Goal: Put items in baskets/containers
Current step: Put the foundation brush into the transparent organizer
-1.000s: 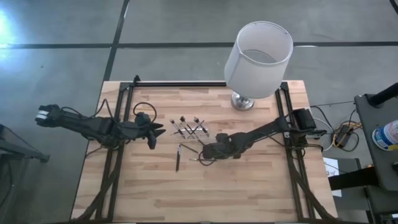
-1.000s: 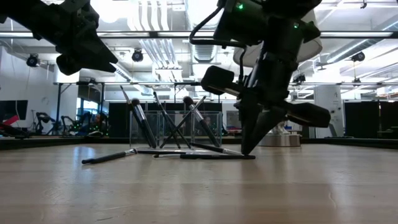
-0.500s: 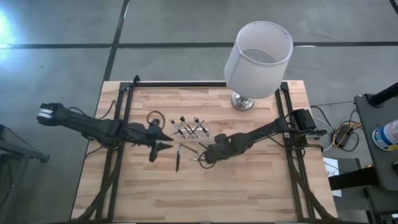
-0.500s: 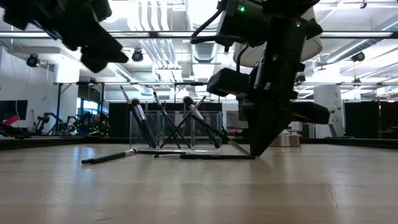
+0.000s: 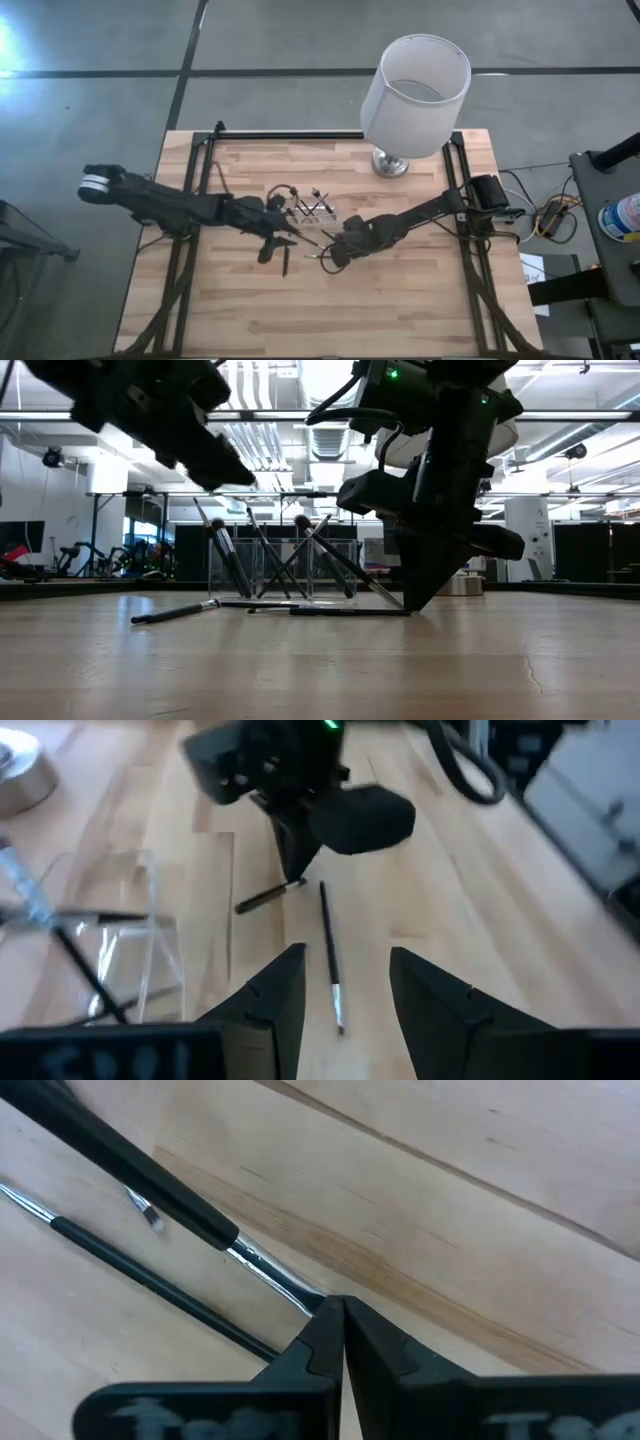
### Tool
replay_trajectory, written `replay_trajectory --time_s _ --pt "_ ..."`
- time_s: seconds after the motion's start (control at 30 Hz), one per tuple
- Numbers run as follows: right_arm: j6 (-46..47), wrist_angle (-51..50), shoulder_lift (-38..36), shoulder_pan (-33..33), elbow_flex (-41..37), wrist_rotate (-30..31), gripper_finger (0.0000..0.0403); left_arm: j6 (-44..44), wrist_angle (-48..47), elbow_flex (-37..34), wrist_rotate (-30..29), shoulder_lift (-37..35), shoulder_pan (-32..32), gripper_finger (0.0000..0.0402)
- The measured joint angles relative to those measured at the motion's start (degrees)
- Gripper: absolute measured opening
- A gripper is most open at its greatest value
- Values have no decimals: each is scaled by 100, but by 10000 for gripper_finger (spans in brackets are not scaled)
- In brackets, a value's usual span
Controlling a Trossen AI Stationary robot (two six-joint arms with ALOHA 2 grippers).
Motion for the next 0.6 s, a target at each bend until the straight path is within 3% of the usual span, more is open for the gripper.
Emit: replay_trajectory --time_s 0.23,0.6 --pt "-24 7 0 -2 -2 27 9 1546 26 705 -140 1139 199 140" --pt "2 11 0 -2 -4 28 9 2202 11 1326 -68 2096 578 140"
